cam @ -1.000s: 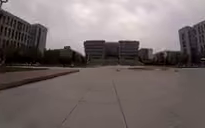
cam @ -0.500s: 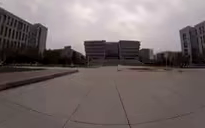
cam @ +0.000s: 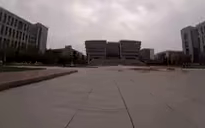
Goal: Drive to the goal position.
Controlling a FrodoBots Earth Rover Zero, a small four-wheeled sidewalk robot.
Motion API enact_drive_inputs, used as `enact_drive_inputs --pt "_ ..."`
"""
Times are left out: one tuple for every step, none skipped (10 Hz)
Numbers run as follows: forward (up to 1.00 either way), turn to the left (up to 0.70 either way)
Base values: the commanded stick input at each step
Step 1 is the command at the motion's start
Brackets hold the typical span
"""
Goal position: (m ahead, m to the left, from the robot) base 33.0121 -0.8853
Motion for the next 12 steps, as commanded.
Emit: enact_drive_inputs --pt "1.0 -0.27" --pt "1.0 -0.27" --pt "1.0 -0.27" --pt "1.0 -0.27" --pt "1.0 -0.27" --pt "1.0 -0.27" --pt "1.0 -0.27" --pt "1.0 -0.24" --pt "1.0 0.0" --pt "1.0 0.0" --pt "1.0 0.0" --pt "1.0 0.0"
